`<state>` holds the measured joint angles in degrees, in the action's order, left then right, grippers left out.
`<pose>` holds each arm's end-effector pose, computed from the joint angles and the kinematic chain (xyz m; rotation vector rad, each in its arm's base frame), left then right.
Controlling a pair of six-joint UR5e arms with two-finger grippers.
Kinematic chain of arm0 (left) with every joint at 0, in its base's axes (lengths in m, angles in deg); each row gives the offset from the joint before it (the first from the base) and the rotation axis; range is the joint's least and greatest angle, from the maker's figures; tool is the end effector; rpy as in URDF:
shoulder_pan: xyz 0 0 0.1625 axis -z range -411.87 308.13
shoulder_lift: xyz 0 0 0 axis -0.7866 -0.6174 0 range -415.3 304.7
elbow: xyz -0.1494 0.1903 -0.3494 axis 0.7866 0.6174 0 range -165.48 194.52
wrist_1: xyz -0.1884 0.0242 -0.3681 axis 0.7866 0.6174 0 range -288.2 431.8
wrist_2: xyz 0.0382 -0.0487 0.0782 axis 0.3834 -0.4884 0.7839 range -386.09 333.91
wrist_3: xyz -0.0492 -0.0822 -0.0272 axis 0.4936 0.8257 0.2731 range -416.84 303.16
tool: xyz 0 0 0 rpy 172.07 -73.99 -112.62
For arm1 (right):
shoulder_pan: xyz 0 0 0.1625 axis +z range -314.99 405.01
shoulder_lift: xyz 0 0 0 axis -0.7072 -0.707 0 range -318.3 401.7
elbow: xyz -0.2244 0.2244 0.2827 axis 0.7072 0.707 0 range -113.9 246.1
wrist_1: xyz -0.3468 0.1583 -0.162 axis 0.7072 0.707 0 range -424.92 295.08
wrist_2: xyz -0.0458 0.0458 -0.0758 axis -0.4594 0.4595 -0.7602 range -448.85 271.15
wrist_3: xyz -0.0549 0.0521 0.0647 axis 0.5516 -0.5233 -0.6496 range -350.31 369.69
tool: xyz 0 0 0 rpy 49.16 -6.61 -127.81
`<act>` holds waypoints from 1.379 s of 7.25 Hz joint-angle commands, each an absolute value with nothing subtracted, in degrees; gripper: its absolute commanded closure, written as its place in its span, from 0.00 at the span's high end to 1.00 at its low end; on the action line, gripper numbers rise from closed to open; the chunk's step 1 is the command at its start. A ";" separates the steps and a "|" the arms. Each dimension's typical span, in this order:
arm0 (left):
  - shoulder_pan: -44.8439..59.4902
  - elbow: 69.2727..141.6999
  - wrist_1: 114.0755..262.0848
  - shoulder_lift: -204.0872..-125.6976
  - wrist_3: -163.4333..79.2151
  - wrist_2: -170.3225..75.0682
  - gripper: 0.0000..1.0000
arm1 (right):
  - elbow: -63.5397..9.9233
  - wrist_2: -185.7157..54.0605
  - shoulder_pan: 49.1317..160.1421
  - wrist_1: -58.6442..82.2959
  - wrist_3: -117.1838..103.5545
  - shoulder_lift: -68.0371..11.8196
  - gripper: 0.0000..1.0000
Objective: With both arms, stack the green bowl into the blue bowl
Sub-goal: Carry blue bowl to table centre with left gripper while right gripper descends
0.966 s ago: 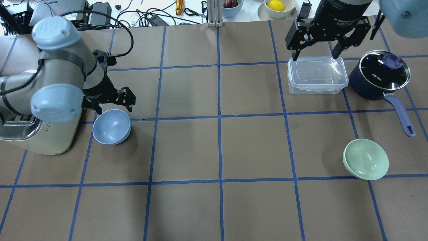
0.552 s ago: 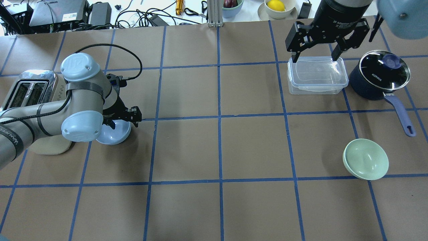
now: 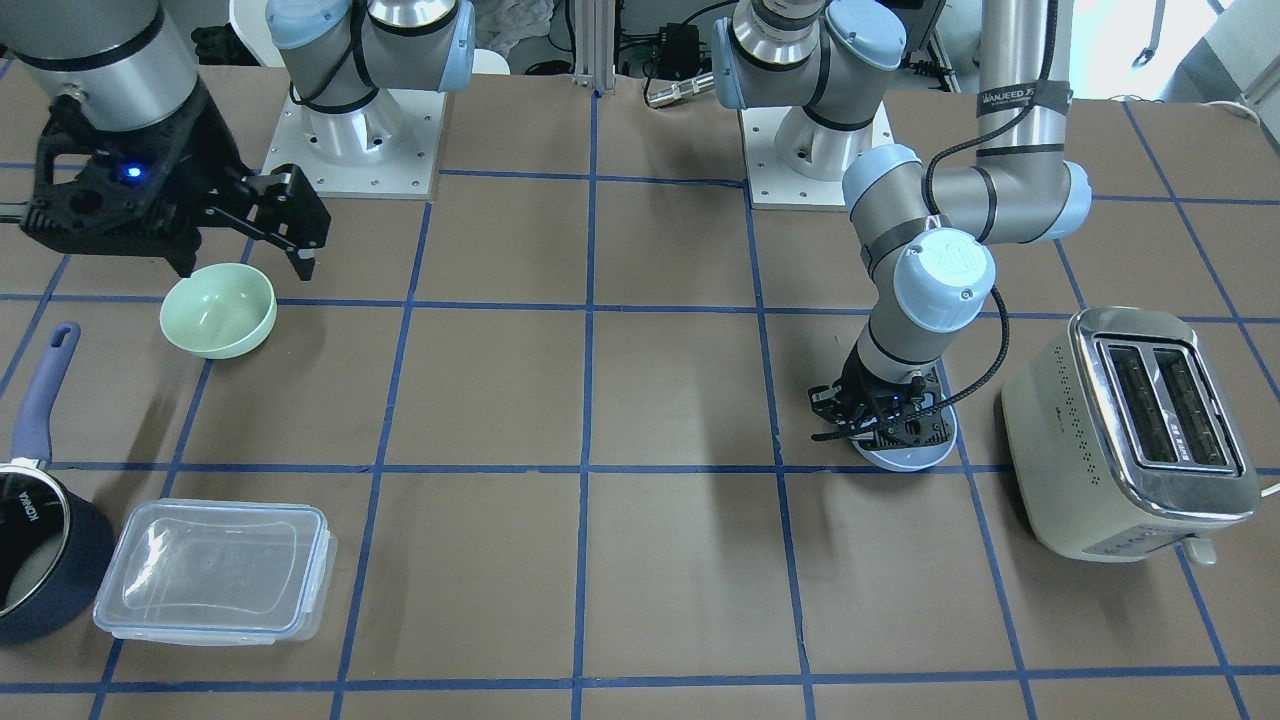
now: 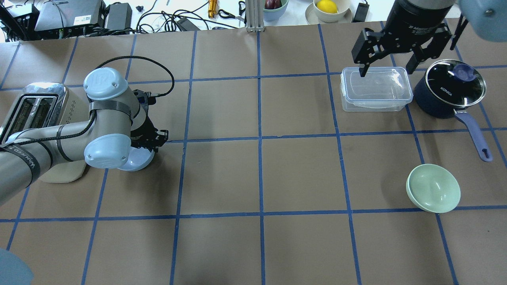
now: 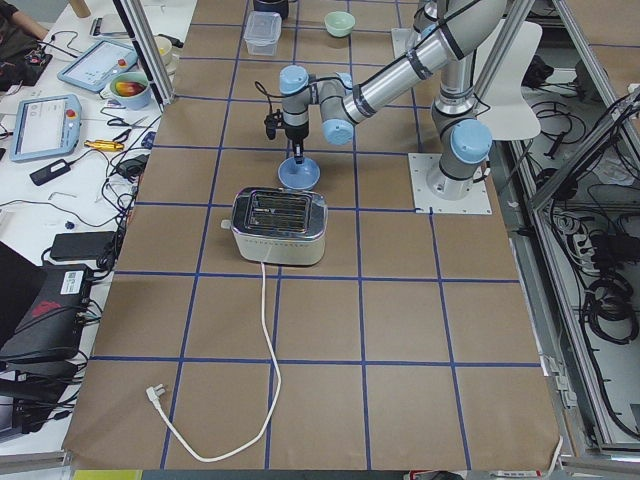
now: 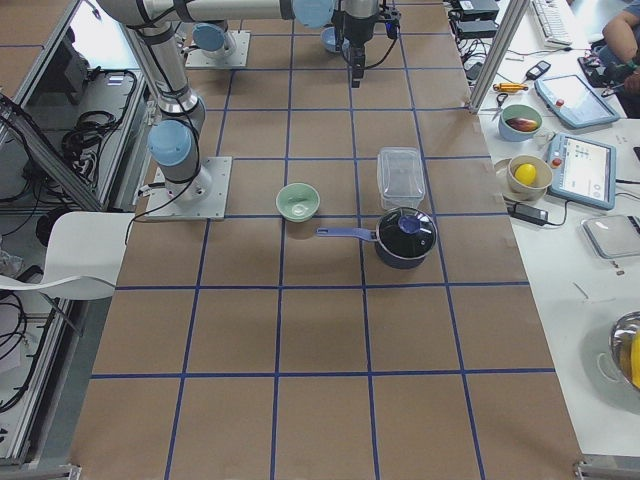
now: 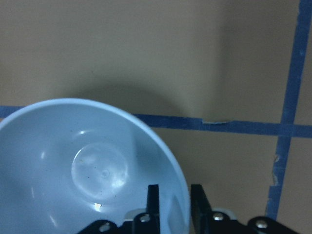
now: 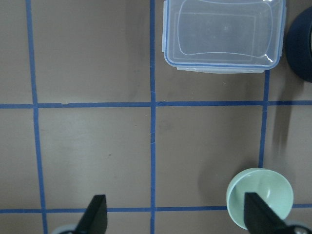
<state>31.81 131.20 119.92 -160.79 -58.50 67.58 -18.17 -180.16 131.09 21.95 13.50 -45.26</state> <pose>-0.0708 -0.5142 0.2089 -0.1249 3.0754 0.0146 0.0958 -0.5210 0.5050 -0.0028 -3.1192 -0.0143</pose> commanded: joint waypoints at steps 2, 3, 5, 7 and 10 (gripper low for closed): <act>45.16 126.42 121.37 -161.64 -41.83 67.25 0.00 | -24.48 -180.70 116.16 21.99 29.41 -45.22 1.00; 52.73 122.31 121.72 -163.39 -33.72 66.38 0.00 | -28.61 -180.78 111.85 24.44 32.68 -45.22 1.00; 62.51 115.89 121.02 -168.13 -19.54 63.56 0.00 | -39.05 -180.78 103.67 34.42 43.47 -45.22 1.00; 65.02 112.79 120.49 -171.56 -15.63 63.64 0.00 | -51.18 -180.70 96.02 46.21 49.58 -45.49 1.00; 63.37 111.64 110.61 -170.81 -18.57 63.73 1.00 | -63.42 -182.18 95.45 59.94 49.06 -45.22 0.94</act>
<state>64.60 112.13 115.94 -172.16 -16.28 63.68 -58.86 -181.33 95.72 55.09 49.11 -45.23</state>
